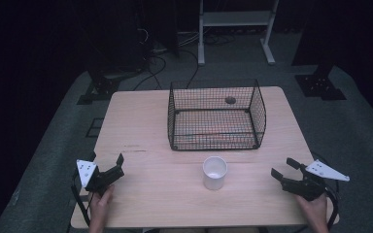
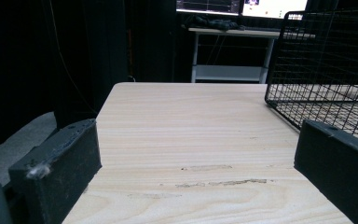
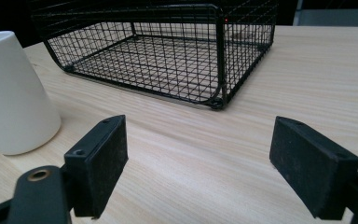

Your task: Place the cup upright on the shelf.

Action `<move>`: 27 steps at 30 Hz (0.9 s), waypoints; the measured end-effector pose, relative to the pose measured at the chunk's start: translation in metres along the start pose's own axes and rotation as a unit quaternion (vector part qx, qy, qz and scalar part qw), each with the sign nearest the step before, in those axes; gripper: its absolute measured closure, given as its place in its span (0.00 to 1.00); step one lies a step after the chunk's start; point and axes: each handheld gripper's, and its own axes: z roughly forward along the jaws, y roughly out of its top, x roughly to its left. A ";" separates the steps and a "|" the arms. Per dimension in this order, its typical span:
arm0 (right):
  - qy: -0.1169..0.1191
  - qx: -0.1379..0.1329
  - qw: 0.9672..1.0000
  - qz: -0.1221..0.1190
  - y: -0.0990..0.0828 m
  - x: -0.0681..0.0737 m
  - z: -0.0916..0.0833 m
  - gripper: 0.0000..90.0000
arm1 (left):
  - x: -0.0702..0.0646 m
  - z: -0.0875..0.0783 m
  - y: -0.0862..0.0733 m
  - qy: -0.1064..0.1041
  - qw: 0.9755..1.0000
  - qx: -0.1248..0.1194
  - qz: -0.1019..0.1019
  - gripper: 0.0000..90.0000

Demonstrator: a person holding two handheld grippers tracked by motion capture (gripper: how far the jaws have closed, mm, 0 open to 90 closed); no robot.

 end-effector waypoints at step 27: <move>0.047 0.000 0.999 -0.006 0.027 0.017 0.006 0.16 | 0.000 -0.001 0.000 -0.001 1.000 -0.001 0.001 0.00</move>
